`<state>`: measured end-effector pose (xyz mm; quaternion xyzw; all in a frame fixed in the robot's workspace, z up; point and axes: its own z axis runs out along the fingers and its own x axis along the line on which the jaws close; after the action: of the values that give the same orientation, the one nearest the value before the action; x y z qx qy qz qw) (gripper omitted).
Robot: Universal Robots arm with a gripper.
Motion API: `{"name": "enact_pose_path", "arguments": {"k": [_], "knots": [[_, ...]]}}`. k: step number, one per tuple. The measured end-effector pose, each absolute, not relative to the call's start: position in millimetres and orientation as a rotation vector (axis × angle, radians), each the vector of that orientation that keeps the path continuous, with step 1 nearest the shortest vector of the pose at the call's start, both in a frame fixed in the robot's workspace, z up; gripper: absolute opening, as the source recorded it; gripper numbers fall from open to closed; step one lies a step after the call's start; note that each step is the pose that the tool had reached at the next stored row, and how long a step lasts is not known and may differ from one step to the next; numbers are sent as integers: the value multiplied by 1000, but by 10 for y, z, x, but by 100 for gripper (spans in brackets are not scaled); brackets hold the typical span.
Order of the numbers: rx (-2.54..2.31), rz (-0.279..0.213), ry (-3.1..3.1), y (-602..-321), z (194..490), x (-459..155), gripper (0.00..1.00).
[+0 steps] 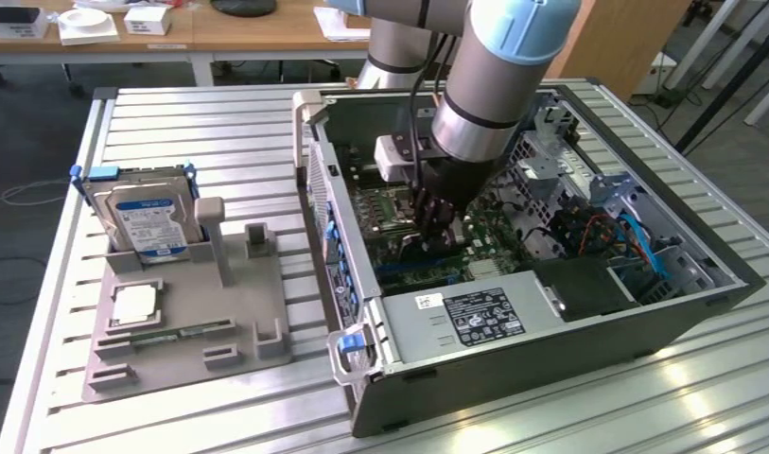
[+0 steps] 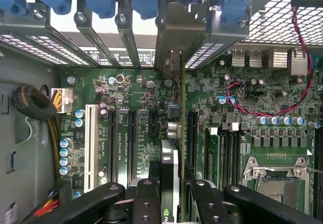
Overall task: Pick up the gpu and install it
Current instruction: 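Insert the gpu into the slot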
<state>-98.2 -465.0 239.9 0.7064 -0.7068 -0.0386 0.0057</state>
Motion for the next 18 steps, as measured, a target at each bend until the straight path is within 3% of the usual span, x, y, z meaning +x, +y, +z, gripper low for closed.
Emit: {"name": "enact_pose_path", "arguments": {"k": [18], "knots": [[2211,-120,-2213,-4650,2388,-969,27]]}}
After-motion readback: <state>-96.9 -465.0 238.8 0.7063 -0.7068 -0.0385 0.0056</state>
